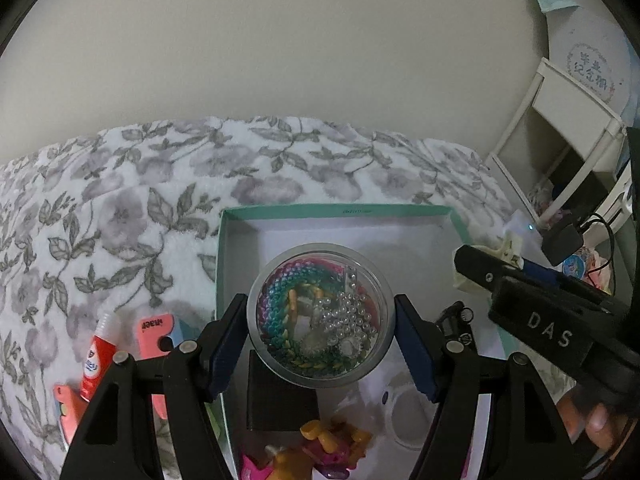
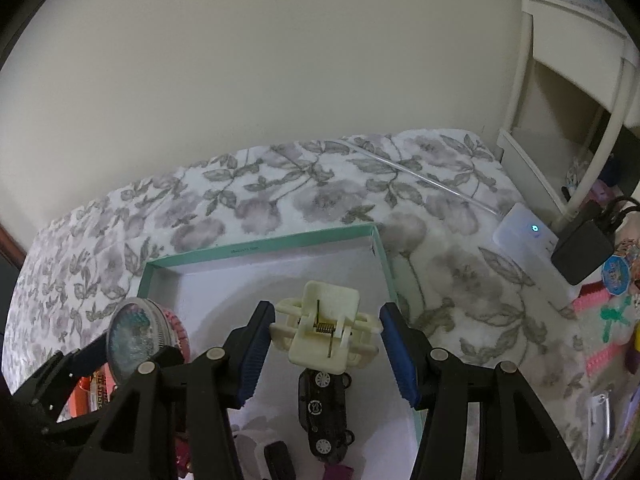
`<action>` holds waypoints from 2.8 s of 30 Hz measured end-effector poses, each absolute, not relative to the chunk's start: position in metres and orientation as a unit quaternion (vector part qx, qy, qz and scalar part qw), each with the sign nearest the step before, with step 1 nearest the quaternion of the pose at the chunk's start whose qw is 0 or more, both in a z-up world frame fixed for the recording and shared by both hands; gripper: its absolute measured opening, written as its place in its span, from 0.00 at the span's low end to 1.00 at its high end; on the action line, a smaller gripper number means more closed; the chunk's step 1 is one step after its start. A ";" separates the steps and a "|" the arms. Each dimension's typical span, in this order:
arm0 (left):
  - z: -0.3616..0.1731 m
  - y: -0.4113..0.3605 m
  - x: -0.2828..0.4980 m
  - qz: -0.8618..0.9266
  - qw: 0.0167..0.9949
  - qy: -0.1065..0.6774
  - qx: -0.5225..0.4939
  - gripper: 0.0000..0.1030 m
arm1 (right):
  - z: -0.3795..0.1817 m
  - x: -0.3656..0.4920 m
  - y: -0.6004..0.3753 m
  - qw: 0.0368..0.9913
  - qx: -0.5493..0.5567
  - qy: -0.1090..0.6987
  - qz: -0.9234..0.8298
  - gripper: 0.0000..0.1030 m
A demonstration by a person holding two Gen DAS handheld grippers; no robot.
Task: Organize rigid objects
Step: 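Carry the hair clip into the tray with the right tool while the left tool carries the tin there, then open both tools to release the tin and hair clip in the tray, then move the left tool toward the orange-blue toy knife while the right tool approaches the pink-green toy knife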
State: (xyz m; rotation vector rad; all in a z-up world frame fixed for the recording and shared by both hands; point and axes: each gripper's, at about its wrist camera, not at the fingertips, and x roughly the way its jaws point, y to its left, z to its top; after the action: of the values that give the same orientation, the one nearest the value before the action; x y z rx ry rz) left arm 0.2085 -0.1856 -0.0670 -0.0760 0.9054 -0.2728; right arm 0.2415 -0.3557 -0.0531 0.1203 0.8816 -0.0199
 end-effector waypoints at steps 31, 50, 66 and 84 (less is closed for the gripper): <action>-0.072 -0.172 0.209 -0.144 0.883 0.444 -0.053 0.72 | -0.072 0.246 -0.357 0.893 0.057 0.445 -0.025 0.67; -0.071 -0.119 0.220 -0.032 0.889 0.448 -0.091 0.83 | -0.071 0.246 -0.345 0.894 0.045 0.446 -0.009 0.81; -0.068 -0.109 0.220 0.001 0.898 0.429 -0.096 1.00 | -0.073 0.244 -0.328 0.897 0.016 0.443 0.007 1.00; -0.054 -0.061 0.220 0.000 0.873 0.463 -0.153 1.00 | -0.039 0.236 -0.297 0.912 0.018 0.406 0.051 1.00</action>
State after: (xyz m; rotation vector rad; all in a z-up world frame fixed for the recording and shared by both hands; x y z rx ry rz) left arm 0.2202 -0.0610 -0.0539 -0.3188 0.9679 -0.0008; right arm 0.2356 -0.2971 -0.0387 0.0375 0.8370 0.1043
